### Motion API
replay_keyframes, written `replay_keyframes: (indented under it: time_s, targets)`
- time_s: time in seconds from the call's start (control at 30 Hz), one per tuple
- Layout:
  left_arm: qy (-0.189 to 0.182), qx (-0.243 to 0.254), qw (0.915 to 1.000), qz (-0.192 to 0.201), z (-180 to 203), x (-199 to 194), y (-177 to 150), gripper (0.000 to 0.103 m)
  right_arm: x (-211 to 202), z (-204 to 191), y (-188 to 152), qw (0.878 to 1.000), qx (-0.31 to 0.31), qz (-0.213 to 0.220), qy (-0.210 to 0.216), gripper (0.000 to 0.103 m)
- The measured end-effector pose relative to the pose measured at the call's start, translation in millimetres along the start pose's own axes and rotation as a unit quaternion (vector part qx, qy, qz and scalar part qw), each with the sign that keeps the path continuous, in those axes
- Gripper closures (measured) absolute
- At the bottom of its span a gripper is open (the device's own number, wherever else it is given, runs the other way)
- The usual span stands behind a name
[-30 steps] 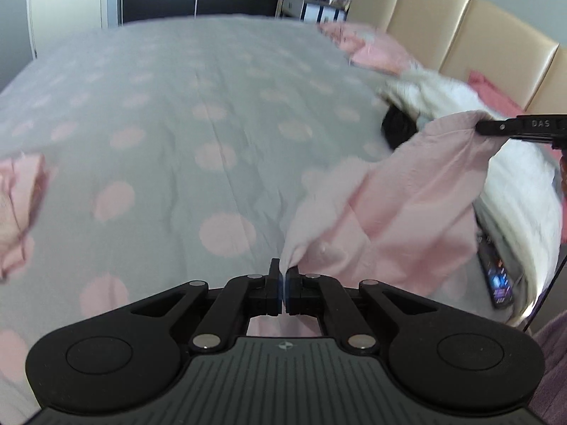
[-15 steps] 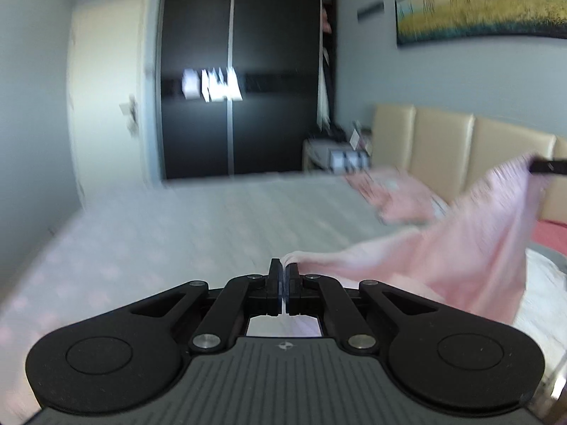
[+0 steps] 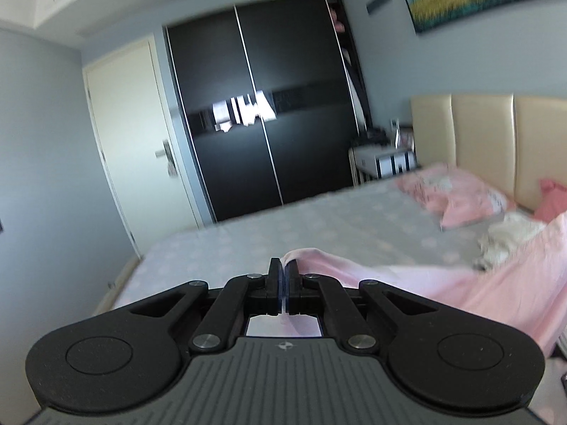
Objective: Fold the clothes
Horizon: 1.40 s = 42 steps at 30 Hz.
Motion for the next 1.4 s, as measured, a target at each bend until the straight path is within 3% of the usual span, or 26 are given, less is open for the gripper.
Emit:
replay_keyframes:
  time_s: [0.1,0.23,0.37,0.5,0.67,0.73,0.83,0.97,1.07,1.27,1.4]
  targets:
    - [-0.026,0.0,0.9983,-0.053,8.9,31.9,-44.4,0.103,28.4,24.6,-42.8,0.998,0.017,-0.059,-0.029,0.094]
    - [-0.061,0.001,0.9906,-0.122,20.8,74.3,-103.7,0.103,61.8,56.9,-114.3,0.985,0.05,-0.152,-0.058,0.094]
    - [-0.096,0.001,0.9768,-0.192,32.6,116.4,-162.9,0.103,83.5,68.1,-189.5,0.965,0.057,-0.247,-0.067,0.094]
    - [-0.118,0.015,0.9617,-0.247,42.2,125.5,-207.1,0.103,98.4,70.9,-253.8,0.94,0.056,-0.33,-0.063,0.094]
    - [-0.128,0.042,0.9439,-0.301,49.1,127.5,-242.7,0.103,102.8,66.3,-298.9,0.915,0.051,-0.398,-0.032,0.092]
    - [-0.128,0.052,0.9391,-0.314,51.9,127.6,-251.0,0.103,100.5,62.4,-300.2,0.915,0.04,-0.401,-0.029,0.086]
    - [-0.127,0.067,0.9346,-0.325,55.5,127.0,-258.9,0.103,90.0,53.5,-287.6,0.93,0.006,-0.366,-0.035,0.071]
    - [-0.132,0.061,0.9331,-0.329,53.8,126.5,-267.1,0.103,83.7,42.6,-256.7,0.955,0.002,-0.295,0.004,0.067]
    - [-0.132,0.062,0.9315,-0.333,55.2,126.6,-271.0,0.103,99.0,26.7,-240.2,0.965,-0.018,-0.257,0.041,0.064]
    - [-0.131,0.068,0.9251,-0.35,55.1,128.7,-284.9,0.103,150.1,-13.9,-226.8,0.962,-0.082,-0.236,0.109,0.059]
    - [-0.131,0.059,0.9214,-0.361,50.4,132.4,-295.2,0.103,182.0,-23.7,-214.8,0.959,-0.084,-0.236,0.132,0.059]
Point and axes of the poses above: each gripper's, at about its wrist camera, not at the fingertips, and x roughly the way its jaws point, z to its right, y to its top, the point moved 1 cm from there along x, roughly the way its jaws point, and after that the axes turned 4 degrees about -z, right-handed, at the moved point
